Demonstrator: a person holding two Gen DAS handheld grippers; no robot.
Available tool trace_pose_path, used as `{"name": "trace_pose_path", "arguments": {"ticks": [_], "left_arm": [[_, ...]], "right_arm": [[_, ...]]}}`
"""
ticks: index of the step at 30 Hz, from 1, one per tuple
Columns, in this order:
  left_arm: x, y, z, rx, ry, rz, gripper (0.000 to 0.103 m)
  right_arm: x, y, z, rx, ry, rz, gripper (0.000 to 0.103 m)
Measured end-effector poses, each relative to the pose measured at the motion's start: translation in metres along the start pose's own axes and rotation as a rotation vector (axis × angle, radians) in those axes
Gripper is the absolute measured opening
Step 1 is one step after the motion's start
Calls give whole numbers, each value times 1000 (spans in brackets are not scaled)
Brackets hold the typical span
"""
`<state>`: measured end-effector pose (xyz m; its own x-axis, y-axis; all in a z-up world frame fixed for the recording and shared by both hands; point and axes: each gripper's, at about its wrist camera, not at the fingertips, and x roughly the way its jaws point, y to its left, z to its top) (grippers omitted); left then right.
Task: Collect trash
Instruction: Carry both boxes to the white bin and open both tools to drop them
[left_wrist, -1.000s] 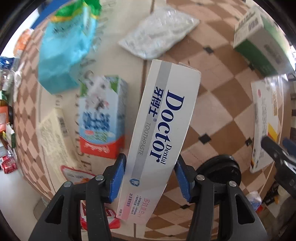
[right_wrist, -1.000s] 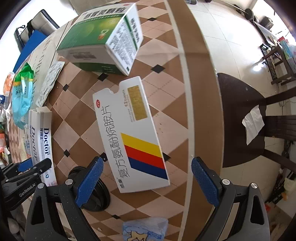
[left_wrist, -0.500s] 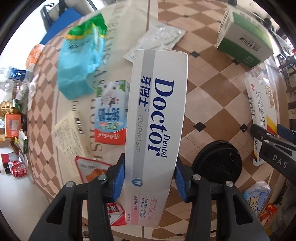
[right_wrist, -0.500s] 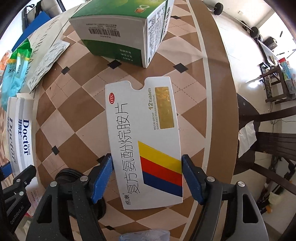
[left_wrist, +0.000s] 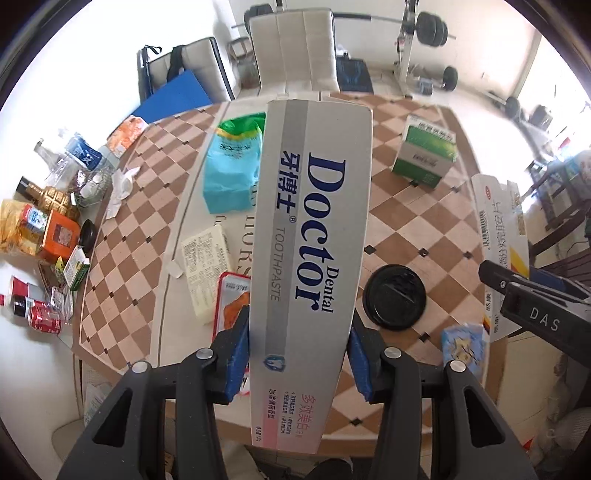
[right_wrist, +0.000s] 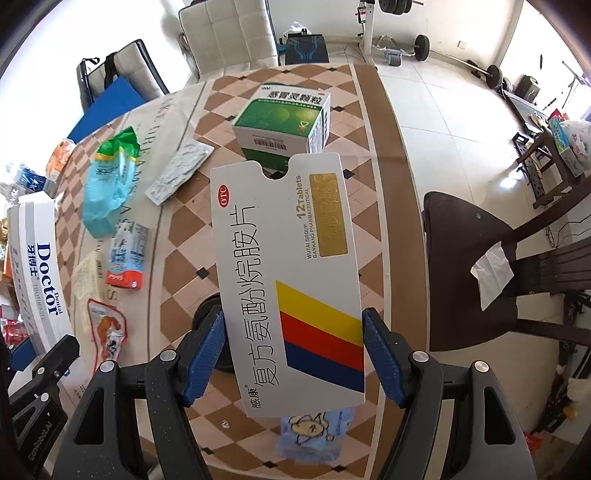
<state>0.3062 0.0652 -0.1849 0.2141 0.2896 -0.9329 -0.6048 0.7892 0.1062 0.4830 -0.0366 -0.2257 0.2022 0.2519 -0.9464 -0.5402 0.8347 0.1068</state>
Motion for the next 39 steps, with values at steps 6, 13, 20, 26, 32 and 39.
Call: {"name": "trace_pose_path", "arguments": {"ticks": [6, 13, 20, 26, 32, 39], "left_arm": [[-54, 29, -66, -51, -68, -67, 44], [-62, 73, -166, -152, 14, -162, 44], [16, 108, -268, -307, 255, -234, 44], [139, 107, -324, -452, 430, -342, 44], [290, 95, -352, -515, 546, -390, 44], [420, 77, -369, -477, 642, -406, 45]], "right_arm": [[-65, 12, -73, -3, -66, 46, 75], [-101, 39, -195, -38, -26, 92, 75], [-55, 47, -309, -100, 187, 104, 75], [50, 53, -376, -162, 369, 65, 75], [185, 49, -414, -193, 437, 24, 75], [348, 39, -425, -176, 499, 37, 75]]}}
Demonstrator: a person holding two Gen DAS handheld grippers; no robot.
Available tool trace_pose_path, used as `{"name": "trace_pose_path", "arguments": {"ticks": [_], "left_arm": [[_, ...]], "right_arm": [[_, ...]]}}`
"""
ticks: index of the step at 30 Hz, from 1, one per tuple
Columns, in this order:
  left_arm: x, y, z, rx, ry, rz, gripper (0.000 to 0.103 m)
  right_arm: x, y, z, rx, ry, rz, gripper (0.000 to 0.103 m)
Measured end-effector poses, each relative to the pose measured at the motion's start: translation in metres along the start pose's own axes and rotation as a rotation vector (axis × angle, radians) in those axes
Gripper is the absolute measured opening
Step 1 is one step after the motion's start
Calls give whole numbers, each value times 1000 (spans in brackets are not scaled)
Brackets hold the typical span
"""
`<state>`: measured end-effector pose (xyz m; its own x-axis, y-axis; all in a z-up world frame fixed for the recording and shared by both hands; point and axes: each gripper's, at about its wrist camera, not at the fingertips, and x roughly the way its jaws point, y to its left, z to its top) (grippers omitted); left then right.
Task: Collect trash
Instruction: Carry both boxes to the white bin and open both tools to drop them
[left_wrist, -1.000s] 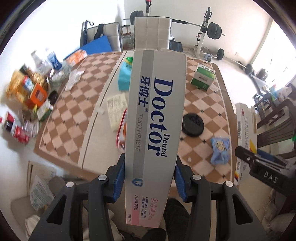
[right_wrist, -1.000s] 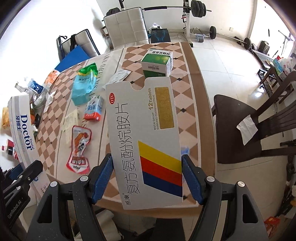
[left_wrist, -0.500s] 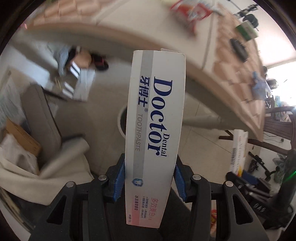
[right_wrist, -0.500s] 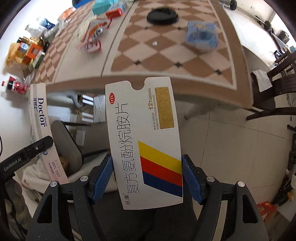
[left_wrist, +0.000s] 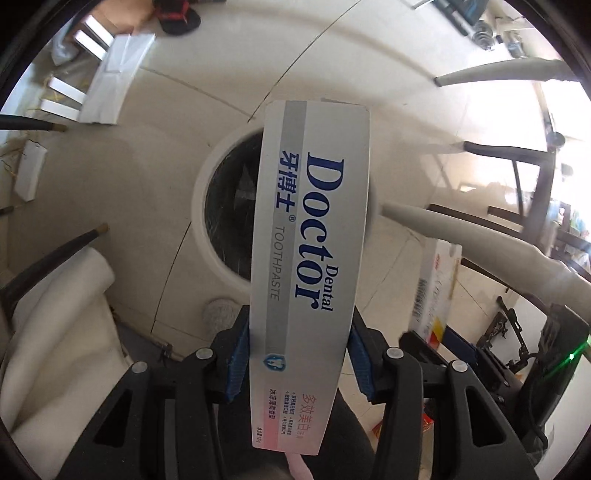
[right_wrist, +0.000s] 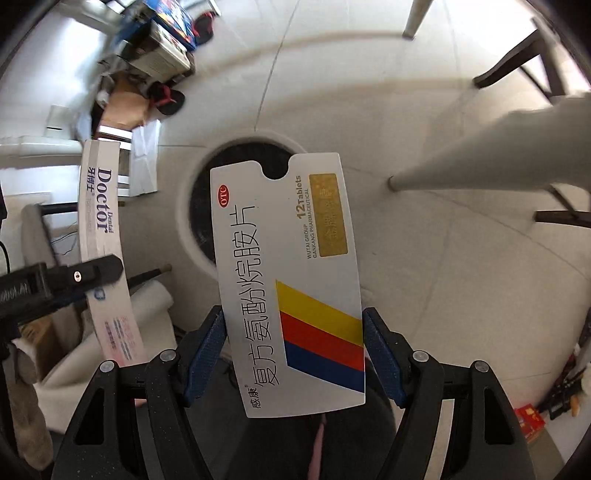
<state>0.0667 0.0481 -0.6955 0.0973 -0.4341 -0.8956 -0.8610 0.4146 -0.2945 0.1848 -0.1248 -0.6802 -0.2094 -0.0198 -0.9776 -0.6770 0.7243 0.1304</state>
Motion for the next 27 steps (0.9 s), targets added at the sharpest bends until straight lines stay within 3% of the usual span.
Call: {"name": "trace_pose_path", "arguments": {"ticks": [2, 5, 7, 9, 12, 17, 22, 27], "left_arm": [[19, 8, 9, -12, 19, -9, 49], [30, 21, 11, -49, -3, -27, 94], [26, 29, 11, -72, -31, -25, 96], [21, 30, 5, -78, -58, 12, 96], [10, 25, -7, -67, -120, 104, 103], [-15, 14, -36, -26, -220, 263, 103], [-41, 2, -62, 5, -246, 310, 103], [-71, -8, -76, 40, -275, 338, 103]], "right_arm": [[33, -5, 14, -10, 21, 4, 75], [70, -14, 28, -10, 56, 43, 76], [83, -21, 37, -5, 67, 64, 82], [91, -31, 39, -5, 63, 75, 103], [92, -29, 46, -16, 41, 33, 103], [71, -1, 51, -69, -4, -85, 103], [39, 11, 44, -102, -56, -139, 103], [-10, 8, 22, -106, -99, -136, 103]]}}
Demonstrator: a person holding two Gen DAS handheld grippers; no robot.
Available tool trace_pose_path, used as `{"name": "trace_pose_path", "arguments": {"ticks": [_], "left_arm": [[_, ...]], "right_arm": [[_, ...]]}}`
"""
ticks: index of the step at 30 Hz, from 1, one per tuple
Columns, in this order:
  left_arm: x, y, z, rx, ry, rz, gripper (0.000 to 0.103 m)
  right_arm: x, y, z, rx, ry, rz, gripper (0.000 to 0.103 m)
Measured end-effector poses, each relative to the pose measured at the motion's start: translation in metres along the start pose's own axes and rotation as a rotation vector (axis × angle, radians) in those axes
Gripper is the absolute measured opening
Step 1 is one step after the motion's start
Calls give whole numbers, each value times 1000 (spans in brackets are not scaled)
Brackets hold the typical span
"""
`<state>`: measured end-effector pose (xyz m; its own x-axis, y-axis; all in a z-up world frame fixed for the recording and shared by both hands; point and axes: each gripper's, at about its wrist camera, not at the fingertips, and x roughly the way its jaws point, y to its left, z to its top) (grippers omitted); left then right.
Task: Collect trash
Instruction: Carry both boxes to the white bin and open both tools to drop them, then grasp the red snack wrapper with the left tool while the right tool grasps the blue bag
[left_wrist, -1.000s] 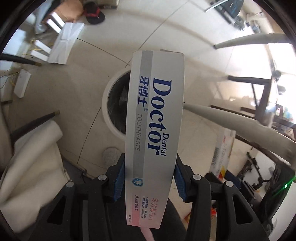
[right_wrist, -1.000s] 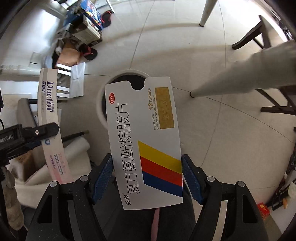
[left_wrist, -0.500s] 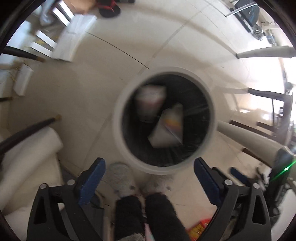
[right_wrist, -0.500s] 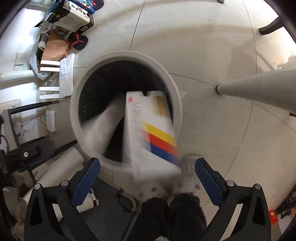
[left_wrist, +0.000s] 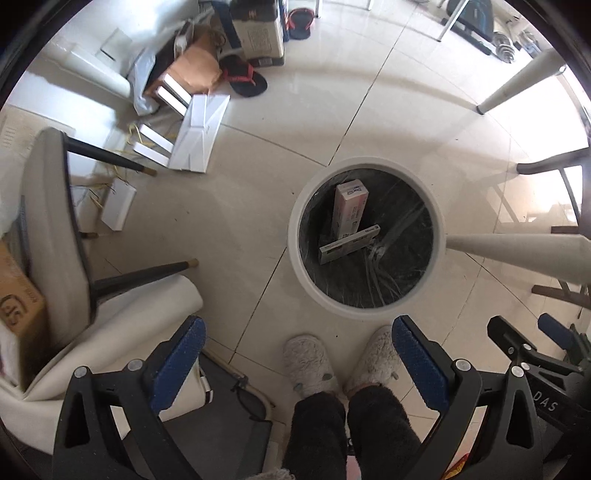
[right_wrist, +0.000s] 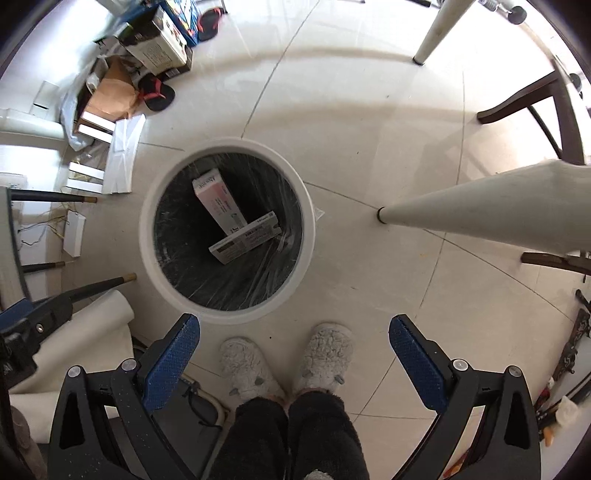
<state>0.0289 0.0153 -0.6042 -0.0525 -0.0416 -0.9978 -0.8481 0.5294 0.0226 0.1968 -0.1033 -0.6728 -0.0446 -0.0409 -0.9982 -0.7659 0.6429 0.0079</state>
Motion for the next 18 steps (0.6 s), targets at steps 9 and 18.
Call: {"name": "trace_pose_path", "arguments": {"ticks": [9, 18], "left_arm": [[-95, -2, -29, 24, -19, -28, 103], [-203, -2, -58, 68, -62, -57, 103]], "right_arm": [[-113, 3, -31, -22, -69, 11, 103], [-246, 6, -67, -21, -112, 34, 103]]}}
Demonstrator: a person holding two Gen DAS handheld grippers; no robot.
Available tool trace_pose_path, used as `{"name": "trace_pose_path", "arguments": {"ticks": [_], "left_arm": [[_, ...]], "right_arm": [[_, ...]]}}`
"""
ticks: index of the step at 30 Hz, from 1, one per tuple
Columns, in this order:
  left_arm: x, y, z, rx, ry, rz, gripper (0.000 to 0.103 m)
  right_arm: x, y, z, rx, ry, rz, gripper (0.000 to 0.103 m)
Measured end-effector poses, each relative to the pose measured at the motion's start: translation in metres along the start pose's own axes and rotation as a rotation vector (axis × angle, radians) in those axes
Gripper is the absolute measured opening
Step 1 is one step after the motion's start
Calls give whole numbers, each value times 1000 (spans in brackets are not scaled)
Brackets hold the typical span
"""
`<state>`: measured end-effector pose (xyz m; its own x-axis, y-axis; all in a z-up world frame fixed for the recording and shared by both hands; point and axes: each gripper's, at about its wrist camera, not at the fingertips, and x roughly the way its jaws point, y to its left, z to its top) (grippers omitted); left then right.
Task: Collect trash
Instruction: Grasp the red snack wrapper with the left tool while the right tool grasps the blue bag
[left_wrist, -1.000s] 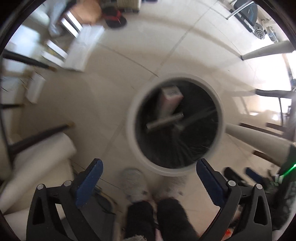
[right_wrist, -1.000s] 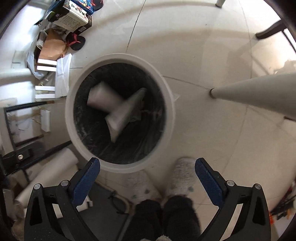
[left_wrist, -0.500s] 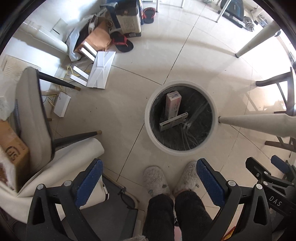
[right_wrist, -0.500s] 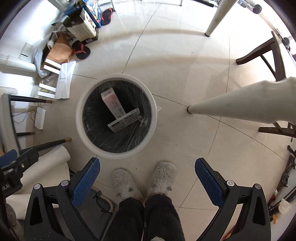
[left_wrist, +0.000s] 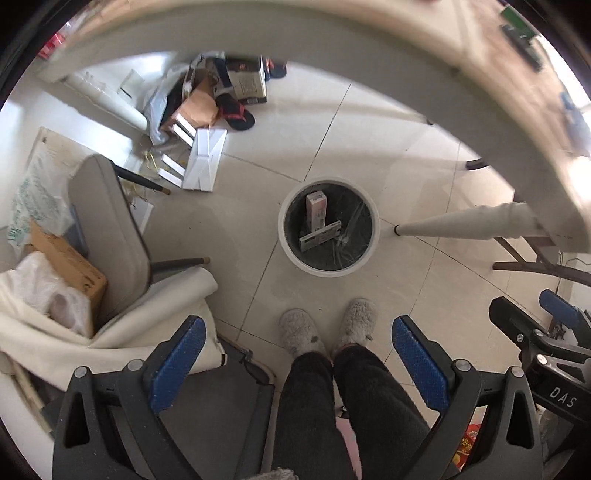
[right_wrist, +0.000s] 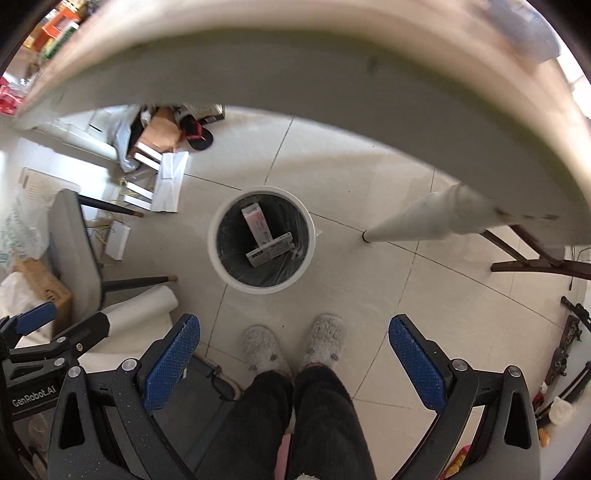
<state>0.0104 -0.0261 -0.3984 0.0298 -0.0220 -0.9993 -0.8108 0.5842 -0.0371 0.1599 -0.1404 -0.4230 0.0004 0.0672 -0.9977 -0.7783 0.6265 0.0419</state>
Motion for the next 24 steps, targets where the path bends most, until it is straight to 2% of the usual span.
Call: {"name": "trace_pose_path", "arguments": {"ticks": [7, 12, 16, 18, 21, 24], "left_arm": [[-84, 2, -6, 19, -87, 20, 103], [-137, -6, 15, 32, -204, 40, 103], [-162, -17, 55, 41, -277, 93, 103], [-165, -23, 82, 49, -284, 103, 103], [-163, -39, 126, 68, -288, 138, 103], [-151, -58, 171, 87, -244, 163, 103]], "right_arm": [[-101, 0, -11, 51, -44, 69, 102], [-168, -10, 0, 118, -114, 143, 102], [-207, -41, 32, 225, -169, 145, 102], [-214, -61, 54, 279, -186, 117, 102], [-209, -99, 89, 362, -174, 86, 102], [-181, -134, 133, 412, -130, 45, 102]]}}
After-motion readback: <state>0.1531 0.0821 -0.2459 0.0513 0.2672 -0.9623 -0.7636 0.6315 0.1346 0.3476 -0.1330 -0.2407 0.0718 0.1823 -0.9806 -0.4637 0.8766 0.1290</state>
